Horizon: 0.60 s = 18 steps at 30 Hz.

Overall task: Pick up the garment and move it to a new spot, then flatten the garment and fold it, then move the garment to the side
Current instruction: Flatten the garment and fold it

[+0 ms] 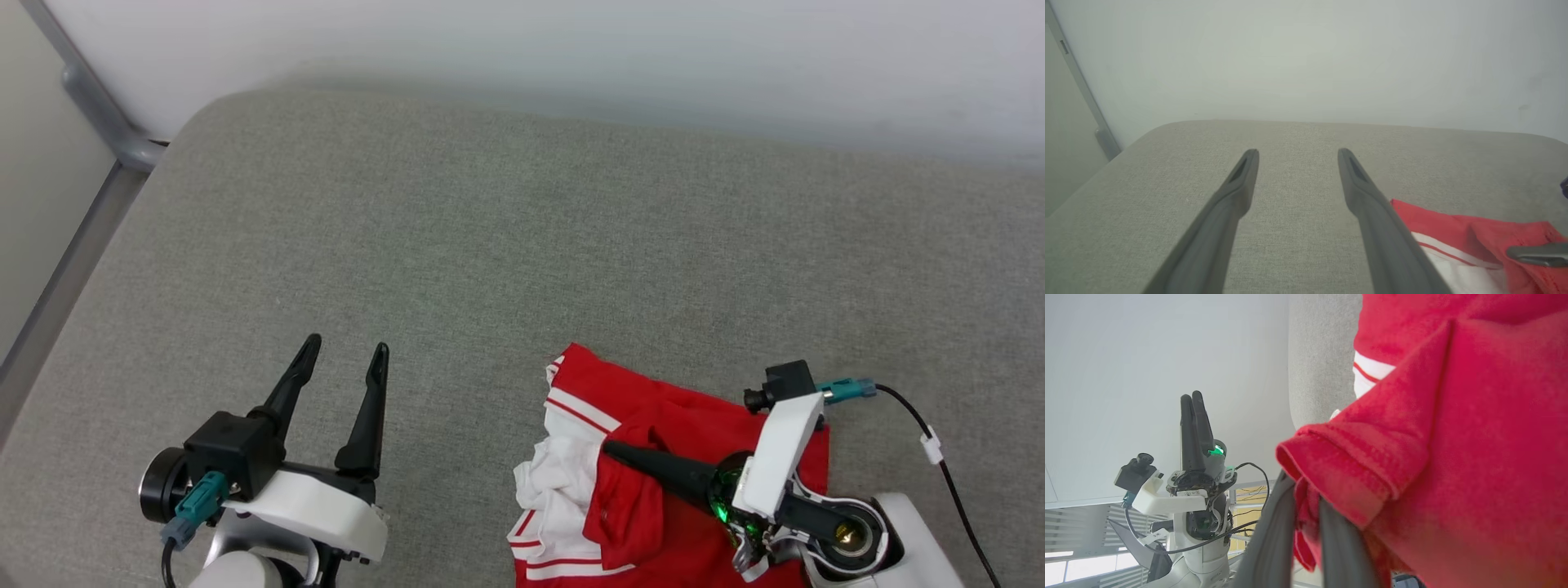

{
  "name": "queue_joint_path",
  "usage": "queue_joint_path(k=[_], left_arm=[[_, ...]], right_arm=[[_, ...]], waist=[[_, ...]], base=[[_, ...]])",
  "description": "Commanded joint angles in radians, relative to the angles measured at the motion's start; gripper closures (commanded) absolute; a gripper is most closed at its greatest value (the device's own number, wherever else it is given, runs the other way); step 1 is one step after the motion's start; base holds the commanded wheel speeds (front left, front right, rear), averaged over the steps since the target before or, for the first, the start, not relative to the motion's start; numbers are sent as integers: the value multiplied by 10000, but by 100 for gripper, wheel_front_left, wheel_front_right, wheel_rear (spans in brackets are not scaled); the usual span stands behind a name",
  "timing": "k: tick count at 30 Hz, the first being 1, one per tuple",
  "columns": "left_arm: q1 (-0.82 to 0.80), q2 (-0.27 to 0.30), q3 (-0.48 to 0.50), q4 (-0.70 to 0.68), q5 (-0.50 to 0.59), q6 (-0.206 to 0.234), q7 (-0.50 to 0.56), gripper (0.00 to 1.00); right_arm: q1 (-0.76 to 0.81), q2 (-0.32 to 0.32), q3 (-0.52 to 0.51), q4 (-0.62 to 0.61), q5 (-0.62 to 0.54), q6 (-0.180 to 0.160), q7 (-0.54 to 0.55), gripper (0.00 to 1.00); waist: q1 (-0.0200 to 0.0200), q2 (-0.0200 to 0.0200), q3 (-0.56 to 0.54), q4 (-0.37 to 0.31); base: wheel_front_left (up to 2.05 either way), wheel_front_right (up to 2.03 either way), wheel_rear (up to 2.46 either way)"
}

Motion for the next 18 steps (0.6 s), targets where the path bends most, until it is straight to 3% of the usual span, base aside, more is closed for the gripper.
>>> queue_joint_path(k=[1,2,9,18], left_arm=[[-120,-67,15,27,40,-36,-64,0],[-144,-91,29,74,35,-58,-85,0],[-191,-290,114,424,31,-195,-203,0],[43,-395,203,646,15,-190,-259,0]], right_arm=[[-137,11,63,13,2,-2,-68,31],[-218,11,199,8,-32,-2,-184,0],[-364,-84,872,-619,-1093,-2,-1114,0],[335,-1150,1522,-2426,-4430,-3,-3432,0]], waist=[[-1,0,138,98],[-1,0,191,108],[-1,0,155,-14],[-1,0,-321,-412]], base=[[0,0,0],[0,0,0],[0,0,0],[0,0,0]])
